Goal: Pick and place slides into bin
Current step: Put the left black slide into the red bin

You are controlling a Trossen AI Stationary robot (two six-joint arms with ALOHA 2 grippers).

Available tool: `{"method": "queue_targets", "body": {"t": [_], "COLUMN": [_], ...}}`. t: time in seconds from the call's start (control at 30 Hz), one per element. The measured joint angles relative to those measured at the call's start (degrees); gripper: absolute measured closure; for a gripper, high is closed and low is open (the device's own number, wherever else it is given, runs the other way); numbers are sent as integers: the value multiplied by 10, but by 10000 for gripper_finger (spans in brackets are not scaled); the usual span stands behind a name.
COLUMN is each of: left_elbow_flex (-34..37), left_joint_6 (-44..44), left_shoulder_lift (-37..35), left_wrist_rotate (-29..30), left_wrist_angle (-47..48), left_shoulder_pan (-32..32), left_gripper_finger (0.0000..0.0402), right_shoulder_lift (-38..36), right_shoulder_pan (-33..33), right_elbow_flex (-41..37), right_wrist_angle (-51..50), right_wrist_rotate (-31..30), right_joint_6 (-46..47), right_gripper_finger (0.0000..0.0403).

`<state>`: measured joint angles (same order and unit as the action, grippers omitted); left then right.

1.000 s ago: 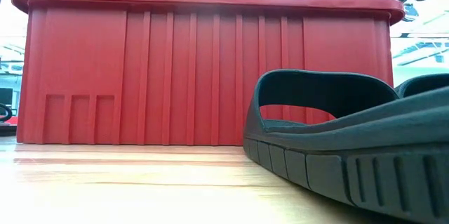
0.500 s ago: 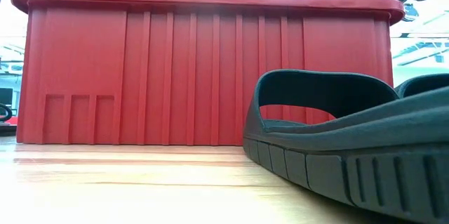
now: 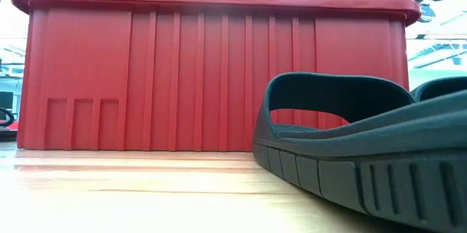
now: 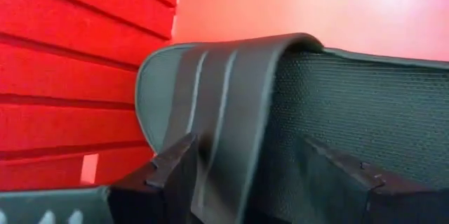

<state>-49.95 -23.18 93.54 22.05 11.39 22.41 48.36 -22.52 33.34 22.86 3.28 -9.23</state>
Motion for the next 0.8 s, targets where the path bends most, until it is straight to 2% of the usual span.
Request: {"method": "queue_targets", "body": {"t": [0.23, 0.57, 0.8], "left_elbow_flex": [0, 0, -1], "left_joint_6": [16, 30, 37], "left_shoulder_lift": [-26, -125, -169], "left_wrist_rotate": [9, 11, 21], "left_wrist_angle": [17, 44, 33], "left_shoulder_pan": [-26, -63, -99], "left_gripper_finger": [172, 172, 172], "right_shoulder_lift": [0, 0, 0], "right_shoulder_pan": [0, 0, 2], "right_elbow_flex": [0, 0, 0], "right_wrist_angle": [0, 0, 6], "right_wrist_rotate": [0, 0, 1], "right_joint_6": [0, 2, 4], "right_gripper_finger": [248, 248, 248]}}
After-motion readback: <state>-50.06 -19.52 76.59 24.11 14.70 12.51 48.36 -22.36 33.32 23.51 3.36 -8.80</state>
